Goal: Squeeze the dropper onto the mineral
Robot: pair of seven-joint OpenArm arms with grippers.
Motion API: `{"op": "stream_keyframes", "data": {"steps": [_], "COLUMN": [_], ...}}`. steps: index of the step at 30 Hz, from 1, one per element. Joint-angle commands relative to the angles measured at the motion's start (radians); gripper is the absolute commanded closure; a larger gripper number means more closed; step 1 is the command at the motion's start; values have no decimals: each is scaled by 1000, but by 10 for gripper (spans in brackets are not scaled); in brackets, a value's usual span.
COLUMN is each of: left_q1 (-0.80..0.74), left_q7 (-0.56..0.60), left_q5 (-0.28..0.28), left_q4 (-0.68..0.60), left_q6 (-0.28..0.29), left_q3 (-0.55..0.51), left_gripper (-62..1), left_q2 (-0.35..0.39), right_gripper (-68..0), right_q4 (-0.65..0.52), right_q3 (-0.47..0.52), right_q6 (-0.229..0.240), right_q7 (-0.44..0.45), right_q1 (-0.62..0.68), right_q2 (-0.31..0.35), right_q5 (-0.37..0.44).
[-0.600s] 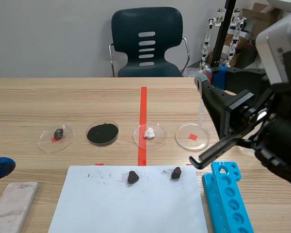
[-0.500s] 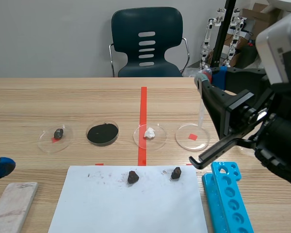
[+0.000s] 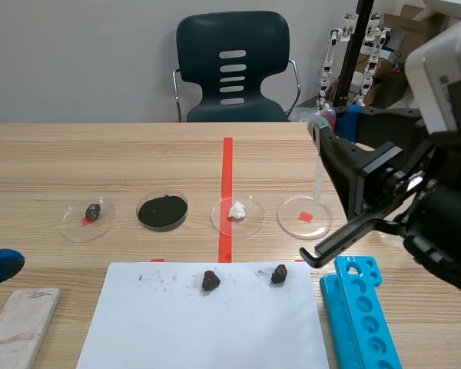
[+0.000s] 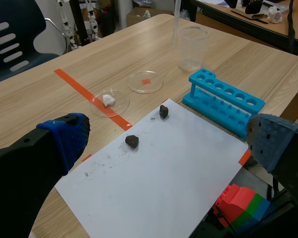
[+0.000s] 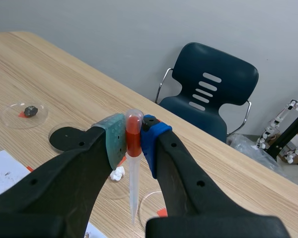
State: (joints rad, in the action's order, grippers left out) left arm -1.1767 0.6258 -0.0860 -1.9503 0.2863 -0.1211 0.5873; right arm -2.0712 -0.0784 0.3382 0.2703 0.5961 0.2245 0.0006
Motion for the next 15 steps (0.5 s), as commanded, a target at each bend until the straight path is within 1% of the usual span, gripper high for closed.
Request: {"op": "stream_keyframes", "data": {"steps": [1,8,15], "left_q1": [0,0,0], "left_q7": [17,17,17], "left_q5": [-6,-6,-6], "left_q4": [-6,-6,-6], "left_q6": [1,1,1], "left_q3": [4,4,4], "left_gripper": [-623,-623,-623], "left_q2": [-5,-5,-5], "right_gripper": [-81,-81,-81], "right_q4": [-7,13,106], "right_q3": [5,-6,-65], "right_q6": [0,4,3], "right_q7": [12,7,-6], "right_q1": [-18,-79,-193], "right_q2": [5,5,3], "right_q5": [11,11,11]}}
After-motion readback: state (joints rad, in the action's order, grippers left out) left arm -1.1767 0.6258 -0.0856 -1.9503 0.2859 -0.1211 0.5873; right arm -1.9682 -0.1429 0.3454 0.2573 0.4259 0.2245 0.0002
